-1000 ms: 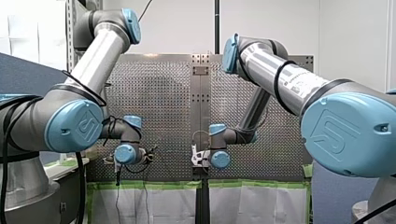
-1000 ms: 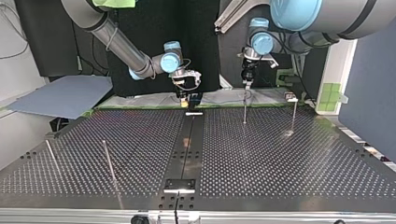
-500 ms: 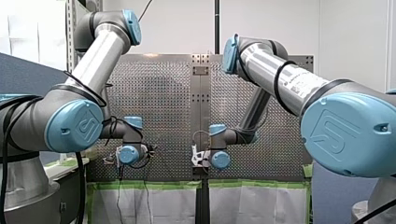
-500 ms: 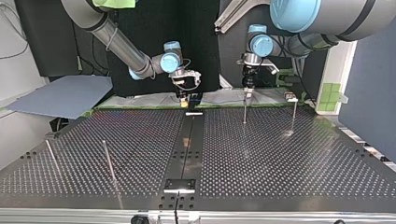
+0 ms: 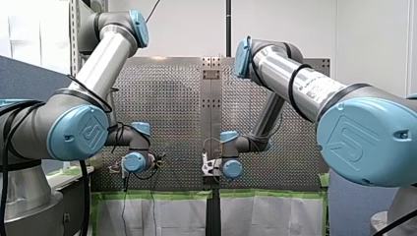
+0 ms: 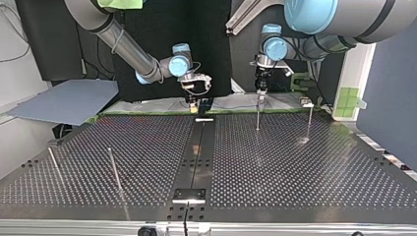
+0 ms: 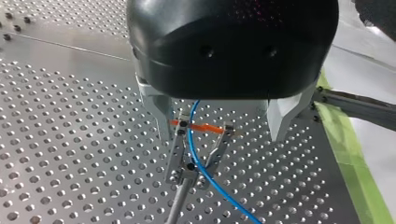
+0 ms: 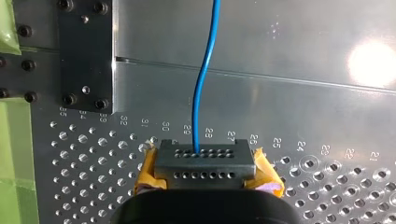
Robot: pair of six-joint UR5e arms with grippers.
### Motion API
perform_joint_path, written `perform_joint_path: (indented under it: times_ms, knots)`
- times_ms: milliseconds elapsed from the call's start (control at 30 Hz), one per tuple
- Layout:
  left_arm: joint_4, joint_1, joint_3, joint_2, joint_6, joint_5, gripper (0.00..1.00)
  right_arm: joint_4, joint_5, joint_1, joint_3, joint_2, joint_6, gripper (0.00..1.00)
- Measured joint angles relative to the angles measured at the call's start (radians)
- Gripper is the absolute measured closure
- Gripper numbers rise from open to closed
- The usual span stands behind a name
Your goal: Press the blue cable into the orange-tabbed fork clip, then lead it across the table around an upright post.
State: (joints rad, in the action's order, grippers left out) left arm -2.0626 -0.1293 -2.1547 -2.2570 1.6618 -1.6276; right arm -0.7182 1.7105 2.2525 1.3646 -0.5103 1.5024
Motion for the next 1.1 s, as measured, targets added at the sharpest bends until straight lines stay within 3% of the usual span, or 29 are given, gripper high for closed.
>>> perform_joint_path:
  times_ms: [767, 1100]
  knots:
    - [-0.010, 0.000, 0.001, 0.000, -0.003, -0.037, 0.00, 0.003, 0.000, -0.005, 0.000, 0.003, 0.000, 1.00]
    - [-0.020, -0.003, 0.012, 0.000, -0.046, 0.006, 0.00, 0.004, -0.001, -0.004, 0.000, 0.004, 0.000, 1.00]
